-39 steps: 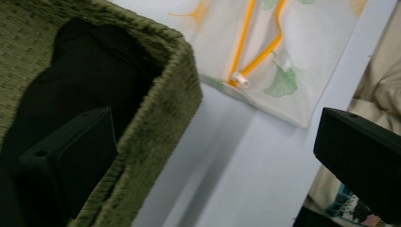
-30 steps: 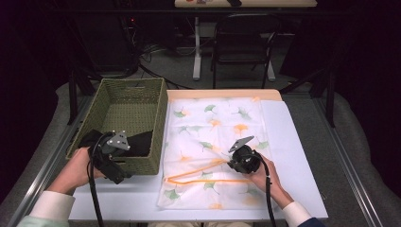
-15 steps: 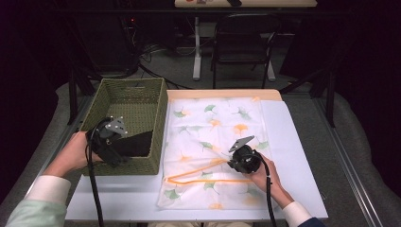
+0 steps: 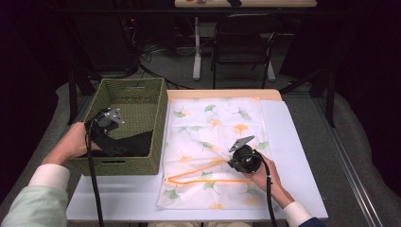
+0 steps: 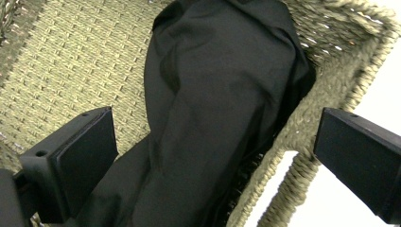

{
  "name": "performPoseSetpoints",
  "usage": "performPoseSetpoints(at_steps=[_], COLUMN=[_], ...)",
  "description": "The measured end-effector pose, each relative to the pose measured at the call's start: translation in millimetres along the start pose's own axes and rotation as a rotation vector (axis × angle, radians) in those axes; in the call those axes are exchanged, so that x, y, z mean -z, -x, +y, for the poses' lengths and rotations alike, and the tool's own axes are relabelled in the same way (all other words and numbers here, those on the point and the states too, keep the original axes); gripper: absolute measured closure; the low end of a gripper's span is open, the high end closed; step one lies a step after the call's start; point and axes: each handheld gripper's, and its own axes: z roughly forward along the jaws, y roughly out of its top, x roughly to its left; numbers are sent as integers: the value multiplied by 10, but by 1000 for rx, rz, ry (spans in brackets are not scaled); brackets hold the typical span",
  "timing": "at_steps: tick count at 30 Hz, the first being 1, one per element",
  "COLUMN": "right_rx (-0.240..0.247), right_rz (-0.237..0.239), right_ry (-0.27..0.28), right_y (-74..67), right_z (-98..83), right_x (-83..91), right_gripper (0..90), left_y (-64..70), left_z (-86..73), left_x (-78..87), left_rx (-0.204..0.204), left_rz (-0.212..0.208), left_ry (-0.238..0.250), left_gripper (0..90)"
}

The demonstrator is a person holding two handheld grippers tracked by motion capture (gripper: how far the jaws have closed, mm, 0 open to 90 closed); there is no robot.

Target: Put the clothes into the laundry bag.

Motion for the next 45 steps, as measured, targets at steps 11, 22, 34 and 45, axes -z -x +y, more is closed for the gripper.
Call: performPoseSetpoints(at_steps=[11, 22, 34, 45], right_rx=[5, 7, 11, 13], right_rz=[0, 3, -4, -5], right_ry=[-2, 0, -4, -5], right_y=[0, 7, -9, -8], right_z=[3, 1, 7, 8], right_x=[-6, -10, -9, -13], right_gripper=[884, 884, 883, 883], left_y=[-131, -245, -260, -252], left_z=[25, -6, 13, -76], left_x=[-214, -428, -639, -783], left_rx=[8, 19, -5, -20], left_rz=[-5, -71, -129, -144], left_ry=[-80, -119, -184, -191], left_gripper=[0, 103, 224, 433])
